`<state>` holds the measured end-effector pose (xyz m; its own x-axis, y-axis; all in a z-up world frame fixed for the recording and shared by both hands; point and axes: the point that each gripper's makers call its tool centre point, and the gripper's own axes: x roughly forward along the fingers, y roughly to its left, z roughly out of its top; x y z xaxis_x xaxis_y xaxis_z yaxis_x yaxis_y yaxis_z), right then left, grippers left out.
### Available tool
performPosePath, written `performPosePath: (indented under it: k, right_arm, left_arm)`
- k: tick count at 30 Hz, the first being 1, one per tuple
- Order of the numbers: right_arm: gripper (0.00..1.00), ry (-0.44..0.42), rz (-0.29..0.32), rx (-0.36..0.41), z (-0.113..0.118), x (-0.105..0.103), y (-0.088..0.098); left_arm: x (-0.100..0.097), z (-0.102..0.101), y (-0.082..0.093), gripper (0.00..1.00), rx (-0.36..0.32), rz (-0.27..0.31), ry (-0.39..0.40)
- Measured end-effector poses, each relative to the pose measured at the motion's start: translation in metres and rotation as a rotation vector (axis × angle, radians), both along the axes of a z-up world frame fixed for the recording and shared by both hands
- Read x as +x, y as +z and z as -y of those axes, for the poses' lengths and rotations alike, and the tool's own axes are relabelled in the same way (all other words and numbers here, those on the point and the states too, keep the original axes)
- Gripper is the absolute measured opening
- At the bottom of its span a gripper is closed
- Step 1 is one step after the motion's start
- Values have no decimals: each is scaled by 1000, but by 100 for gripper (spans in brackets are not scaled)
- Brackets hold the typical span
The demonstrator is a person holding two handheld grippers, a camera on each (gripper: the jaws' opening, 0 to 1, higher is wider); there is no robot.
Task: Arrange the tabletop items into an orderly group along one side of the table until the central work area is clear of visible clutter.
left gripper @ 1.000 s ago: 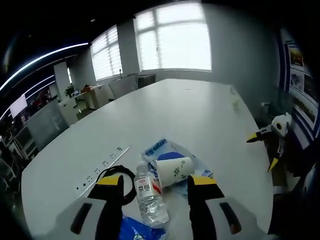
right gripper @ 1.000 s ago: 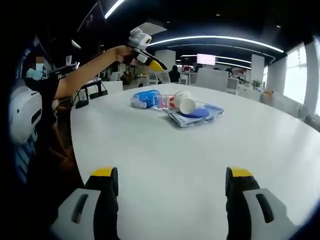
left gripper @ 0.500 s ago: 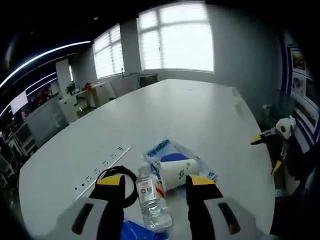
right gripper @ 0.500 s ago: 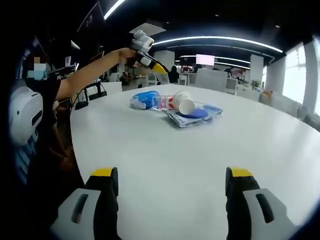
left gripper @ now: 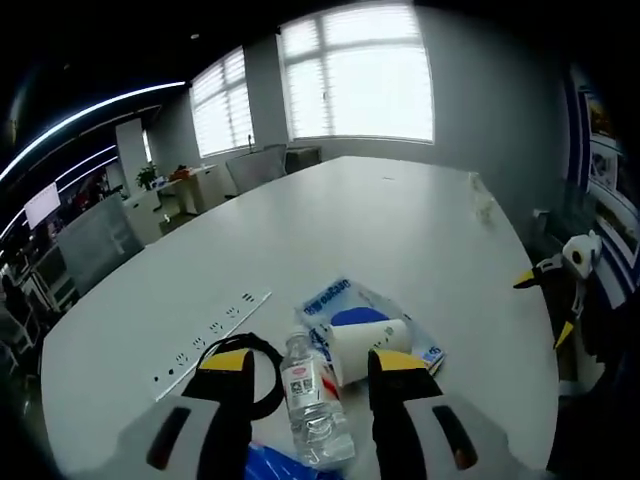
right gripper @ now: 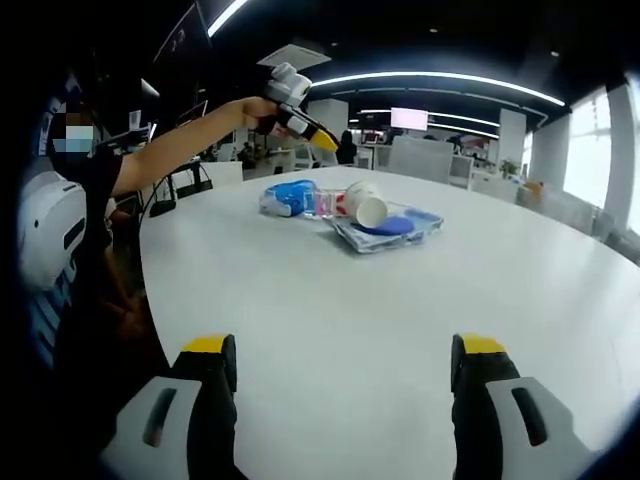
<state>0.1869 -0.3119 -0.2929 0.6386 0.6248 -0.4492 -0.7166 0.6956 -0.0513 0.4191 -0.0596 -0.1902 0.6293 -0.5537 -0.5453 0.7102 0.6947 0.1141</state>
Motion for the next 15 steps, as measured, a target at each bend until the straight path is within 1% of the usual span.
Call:
performPosePath:
  k: [8,15]
  right_arm:
    - [85,-2,3,-4,1,1,1]
    - [85,-1,6,-4,0,3,3]
  left_arm:
    - [1,-3,2,42,-3,1,10]
    - [4,1,-2,41,3,-2,16]
